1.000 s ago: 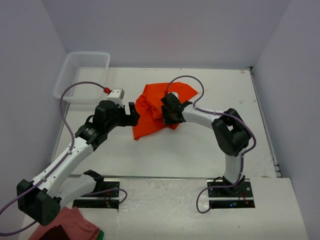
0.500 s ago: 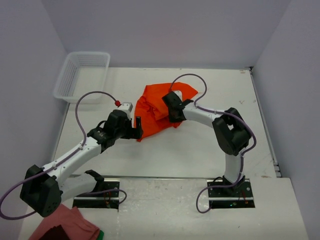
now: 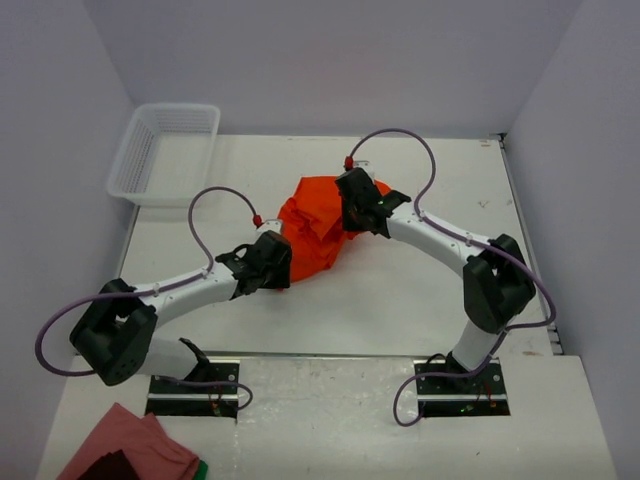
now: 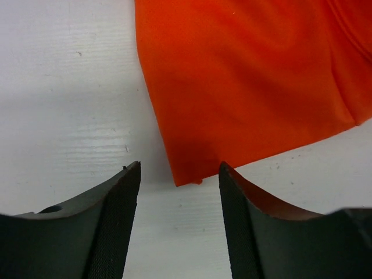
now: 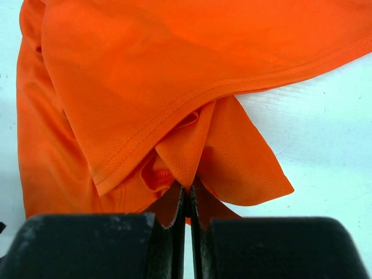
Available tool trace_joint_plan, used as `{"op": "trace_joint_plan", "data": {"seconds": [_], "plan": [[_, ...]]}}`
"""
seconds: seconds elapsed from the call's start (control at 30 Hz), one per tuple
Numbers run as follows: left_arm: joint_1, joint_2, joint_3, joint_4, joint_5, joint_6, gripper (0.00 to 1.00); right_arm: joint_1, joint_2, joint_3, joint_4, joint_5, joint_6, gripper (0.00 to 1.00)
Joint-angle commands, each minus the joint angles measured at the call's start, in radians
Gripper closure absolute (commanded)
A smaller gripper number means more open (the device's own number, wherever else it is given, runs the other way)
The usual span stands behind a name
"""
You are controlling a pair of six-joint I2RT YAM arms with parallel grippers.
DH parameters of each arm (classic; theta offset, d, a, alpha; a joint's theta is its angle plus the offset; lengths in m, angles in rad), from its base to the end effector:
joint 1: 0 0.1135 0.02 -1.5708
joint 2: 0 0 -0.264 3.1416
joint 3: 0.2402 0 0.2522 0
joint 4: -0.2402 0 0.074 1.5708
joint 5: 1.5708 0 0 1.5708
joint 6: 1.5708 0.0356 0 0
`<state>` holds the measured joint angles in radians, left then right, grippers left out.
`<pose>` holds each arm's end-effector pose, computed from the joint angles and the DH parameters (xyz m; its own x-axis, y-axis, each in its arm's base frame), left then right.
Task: Fold and stack the t-shirts
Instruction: Flatten out the tshirt
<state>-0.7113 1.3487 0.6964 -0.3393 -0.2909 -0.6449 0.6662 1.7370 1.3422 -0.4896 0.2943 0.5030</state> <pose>0.1976 -0.1568 0.1795 -0.8111 -0.0612 -0.5817 0.0237 0.9903 -0.1372 0.3062 0.2276 0.2514 -0.7482 -0.0014 -0.6634 -0.0984 0.9892 0.1089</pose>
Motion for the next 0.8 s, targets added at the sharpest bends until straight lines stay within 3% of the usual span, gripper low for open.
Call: {"op": "trace_joint_plan", "data": {"seconds": [0.0, 0.3, 0.33, 0.4, 0.43, 0.57, 0.77], "plan": [[-0.005, 0.044, 0.028, 0.059, -0.051, -0.053, 0.44, -0.004, -0.054, 0.002, 0.000, -0.011, -0.018, 1.00], [-0.004, 0.121, 0.026, 0.118, -0.021, -0.053, 0.45, -0.004, -0.082, -0.002, 0.000, -0.015, -0.031, 1.00], [-0.004, 0.133, 0.022, 0.125, -0.010, -0.052, 0.53, -0.005, -0.083, -0.002, 0.002, -0.015, -0.031, 1.00], [-0.004, 0.139, 0.020, 0.131, -0.010, -0.056, 0.77, -0.005, -0.090, -0.005, 0.000, -0.009, -0.026, 1.00], [-0.004, 0.135, 0.020, 0.131, -0.008, -0.058, 1.00, -0.005, -0.090, -0.003, -0.001, -0.006, -0.026, 1.00], [-0.007, 0.034, 0.015, 0.090, -0.036, -0.071, 1.00, -0.005, -0.103, 0.008, -0.046, 0.061, -0.026, 1.00], [-0.019, -0.329, 0.127, -0.108, -0.120, -0.035, 1.00, -0.007, -0.201, 0.067, -0.164, 0.169, -0.035, 1.00]]}}
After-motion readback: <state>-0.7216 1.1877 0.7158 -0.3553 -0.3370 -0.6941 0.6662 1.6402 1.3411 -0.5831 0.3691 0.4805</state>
